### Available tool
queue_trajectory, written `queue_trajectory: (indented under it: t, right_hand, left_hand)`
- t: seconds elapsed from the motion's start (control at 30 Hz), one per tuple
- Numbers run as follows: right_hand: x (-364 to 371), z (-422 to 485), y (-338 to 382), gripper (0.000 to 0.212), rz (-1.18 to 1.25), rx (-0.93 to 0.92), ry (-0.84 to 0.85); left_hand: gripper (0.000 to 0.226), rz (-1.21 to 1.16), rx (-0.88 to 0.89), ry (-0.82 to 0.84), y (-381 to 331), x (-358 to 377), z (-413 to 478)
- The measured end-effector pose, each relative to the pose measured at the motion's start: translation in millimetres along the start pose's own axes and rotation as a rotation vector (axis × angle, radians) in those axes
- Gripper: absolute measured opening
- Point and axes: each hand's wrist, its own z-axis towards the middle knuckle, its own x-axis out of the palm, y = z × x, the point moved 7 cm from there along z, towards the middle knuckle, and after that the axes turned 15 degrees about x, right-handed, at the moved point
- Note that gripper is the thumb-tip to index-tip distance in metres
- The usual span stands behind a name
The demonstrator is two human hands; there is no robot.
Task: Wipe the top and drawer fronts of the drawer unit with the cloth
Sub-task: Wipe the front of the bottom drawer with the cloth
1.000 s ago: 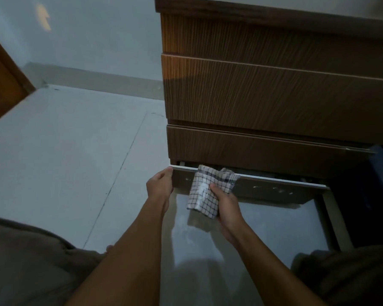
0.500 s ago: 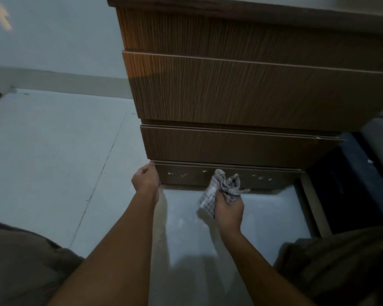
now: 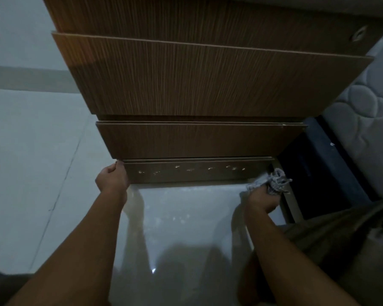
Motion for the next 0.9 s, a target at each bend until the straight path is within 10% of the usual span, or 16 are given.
queue_trajectory:
  t: [0.9]
  right_hand:
    - [108.3, -143.5, -122.7, 0.036, -0.492, -0.252, 0.322]
  left_hand:
    - [0.031, 0.053, -0.085, 0.125, -4.1, -13.4, 16.9]
